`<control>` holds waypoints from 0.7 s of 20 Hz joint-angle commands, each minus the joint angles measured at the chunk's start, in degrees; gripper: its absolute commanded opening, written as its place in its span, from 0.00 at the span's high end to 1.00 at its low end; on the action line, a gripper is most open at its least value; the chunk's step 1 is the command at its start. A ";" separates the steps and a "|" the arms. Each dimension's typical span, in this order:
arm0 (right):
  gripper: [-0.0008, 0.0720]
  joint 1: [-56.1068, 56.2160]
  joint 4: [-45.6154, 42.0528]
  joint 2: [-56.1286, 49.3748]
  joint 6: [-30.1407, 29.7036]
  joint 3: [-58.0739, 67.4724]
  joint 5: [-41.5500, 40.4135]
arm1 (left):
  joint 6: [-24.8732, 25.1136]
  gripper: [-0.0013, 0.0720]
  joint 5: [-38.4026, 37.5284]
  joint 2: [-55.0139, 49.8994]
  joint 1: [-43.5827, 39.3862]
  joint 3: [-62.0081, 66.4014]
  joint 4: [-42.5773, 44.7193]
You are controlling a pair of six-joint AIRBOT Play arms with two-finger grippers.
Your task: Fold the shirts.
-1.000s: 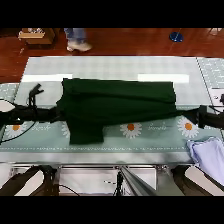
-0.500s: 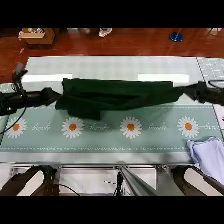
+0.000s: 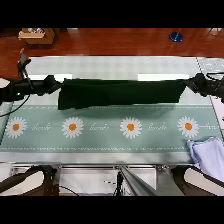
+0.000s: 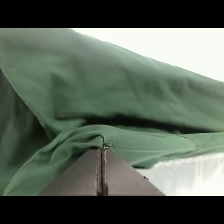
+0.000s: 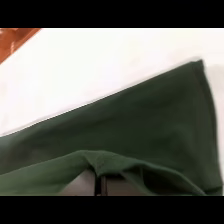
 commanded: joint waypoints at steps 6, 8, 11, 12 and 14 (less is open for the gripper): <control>0.96 3.19 -0.81 -5.66 0.35 0.28 -9.46 | 1.79 0.95 -2.73 -16.50 -0.26 15.52 -0.26; 0.96 6.43 -0.76 -7.80 0.37 0.28 -14.16 | 1.79 0.95 -4.20 -19.21 -0.26 17.55 -0.24; 0.96 9.44 0.57 -10.40 1.20 0.28 -22.05 | 1.84 0.95 -3.19 -21.11 -0.13 17.77 -0.20; 0.96 9.94 1.33 -11.08 1.18 0.28 -23.39 | 1.84 0.95 -2.82 -21.73 -0.13 17.79 -0.20; 0.96 10.51 1.33 -12.35 1.16 0.28 -24.74 | 1.81 0.95 -2.64 -23.30 -0.13 17.79 -0.24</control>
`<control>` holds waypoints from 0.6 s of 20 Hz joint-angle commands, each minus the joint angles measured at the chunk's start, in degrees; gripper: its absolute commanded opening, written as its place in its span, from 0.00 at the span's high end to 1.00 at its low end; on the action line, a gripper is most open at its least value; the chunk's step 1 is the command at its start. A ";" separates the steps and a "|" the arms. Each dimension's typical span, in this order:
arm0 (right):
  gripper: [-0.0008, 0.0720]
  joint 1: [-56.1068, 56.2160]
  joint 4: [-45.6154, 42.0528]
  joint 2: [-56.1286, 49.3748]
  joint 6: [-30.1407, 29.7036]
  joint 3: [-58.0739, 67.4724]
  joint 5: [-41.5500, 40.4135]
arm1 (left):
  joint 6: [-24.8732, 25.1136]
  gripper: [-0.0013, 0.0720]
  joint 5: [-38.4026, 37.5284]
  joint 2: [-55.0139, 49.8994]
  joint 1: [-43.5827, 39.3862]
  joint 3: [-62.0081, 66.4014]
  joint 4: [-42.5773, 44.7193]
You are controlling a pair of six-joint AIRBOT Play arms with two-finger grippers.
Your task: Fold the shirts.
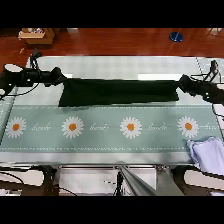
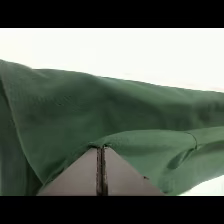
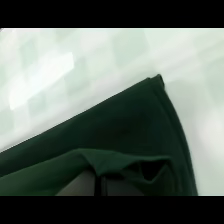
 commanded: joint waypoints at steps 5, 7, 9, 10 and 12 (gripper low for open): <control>0.96 1.60 0.72 -2.67 0.26 0.04 -8.37 | 0.15 0.95 2.45 -3.69 0.02 0.59 -0.02; 0.83 1.60 0.46 -2.67 -1.18 0.02 -8.17 | 0.33 0.94 4.37 -3.80 -0.04 0.59 -0.02; 0.46 1.57 0.31 -2.64 -1.25 0.02 -8.13 | 0.33 0.67 5.42 -3.96 -0.07 0.57 -0.02; 0.40 1.57 0.37 -2.62 -1.22 0.04 -8.04 | 0.33 0.52 5.64 -3.98 0.00 0.59 -0.02; 0.31 1.07 0.35 -1.92 -1.22 0.11 -7.30 | 0.33 0.28 5.01 -3.63 0.72 0.98 0.02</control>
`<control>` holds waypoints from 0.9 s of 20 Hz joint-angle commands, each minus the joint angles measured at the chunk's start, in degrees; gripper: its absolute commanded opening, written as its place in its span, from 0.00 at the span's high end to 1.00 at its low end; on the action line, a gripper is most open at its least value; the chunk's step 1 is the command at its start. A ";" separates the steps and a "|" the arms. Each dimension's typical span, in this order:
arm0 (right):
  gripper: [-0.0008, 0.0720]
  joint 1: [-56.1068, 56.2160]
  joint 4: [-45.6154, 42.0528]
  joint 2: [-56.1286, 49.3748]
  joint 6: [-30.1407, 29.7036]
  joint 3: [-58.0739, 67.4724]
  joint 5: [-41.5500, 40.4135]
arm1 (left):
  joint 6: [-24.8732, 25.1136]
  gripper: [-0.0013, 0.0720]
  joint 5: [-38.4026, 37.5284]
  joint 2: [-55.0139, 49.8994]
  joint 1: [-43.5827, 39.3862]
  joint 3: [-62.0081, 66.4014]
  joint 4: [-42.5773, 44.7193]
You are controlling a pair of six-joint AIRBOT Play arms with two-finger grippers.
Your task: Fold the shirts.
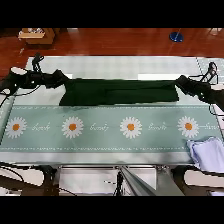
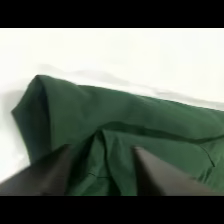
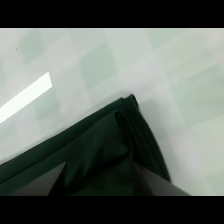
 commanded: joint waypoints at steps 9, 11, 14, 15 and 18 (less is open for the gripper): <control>0.21 -12.92 -21.79 2.75 13.88 7.72 25.51 | 0.09 0.37 -9.51 6.45 7.61 4.50 2.05; 0.17 -14.67 -19.76 -0.94 13.60 9.79 32.98 | 0.09 0.37 -10.01 7.69 7.06 4.50 1.95; 0.17 -14.40 -16.31 -5.92 12.70 10.51 36.04 | 0.28 0.37 -12.70 7.89 6.01 4.48 1.97; 0.17 -13.99 -14.86 -7.41 12.70 10.51 35.74 | 0.28 0.37 -13.33 7.89 5.57 4.50 1.97; 0.18 -12.13 -11.34 -10.80 12.33 10.51 33.11 | 0.35 0.38 -13.94 7.89 4.28 4.50 1.95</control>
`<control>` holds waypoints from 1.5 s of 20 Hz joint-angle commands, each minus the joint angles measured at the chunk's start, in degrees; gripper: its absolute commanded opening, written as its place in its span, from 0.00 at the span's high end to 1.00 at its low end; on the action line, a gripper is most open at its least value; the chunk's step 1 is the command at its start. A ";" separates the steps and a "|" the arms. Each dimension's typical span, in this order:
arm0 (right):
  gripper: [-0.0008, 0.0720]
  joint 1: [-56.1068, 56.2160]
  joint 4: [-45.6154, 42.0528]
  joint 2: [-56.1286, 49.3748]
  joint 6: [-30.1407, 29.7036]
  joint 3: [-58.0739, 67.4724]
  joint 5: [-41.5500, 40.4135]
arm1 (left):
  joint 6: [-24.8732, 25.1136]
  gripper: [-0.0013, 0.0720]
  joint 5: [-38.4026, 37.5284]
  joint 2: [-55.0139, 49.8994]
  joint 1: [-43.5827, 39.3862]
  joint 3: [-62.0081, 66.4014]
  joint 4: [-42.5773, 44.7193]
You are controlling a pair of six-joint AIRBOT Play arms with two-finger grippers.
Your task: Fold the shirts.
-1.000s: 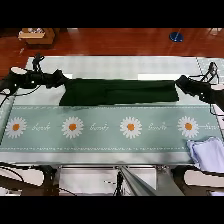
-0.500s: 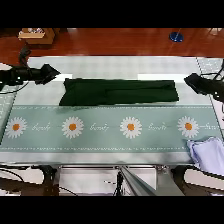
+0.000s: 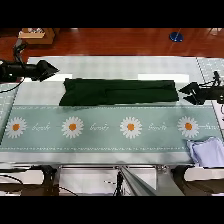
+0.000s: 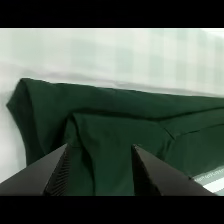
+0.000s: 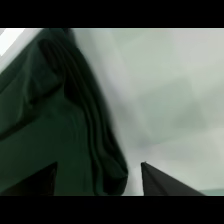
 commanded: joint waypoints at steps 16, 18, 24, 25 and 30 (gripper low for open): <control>0.96 9.01 4.33 10.71 -6.51 0.96 1.01 | -3.17 0.94 -7.56 0.24 -5.11 0.07 -13.55; 0.96 9.01 2.43 13.97 -4.11 0.96 4.31 | -3.17 0.95 -9.88 0.24 -7.67 0.07 -16.98; 0.96 9.01 -2.23 23.80 -0.74 0.94 9.77 | -3.19 0.95 -7.19 -0.02 -22.23 0.04 -17.38; 0.96 9.01 -3.32 25.68 -0.13 0.94 10.62 | -3.19 0.94 -5.49 -0.07 -24.98 0.04 -17.38; 0.96 9.01 -7.41 34.23 3.13 0.94 14.97 | -3.19 0.94 0.94 -2.73 -35.87 0.04 -17.42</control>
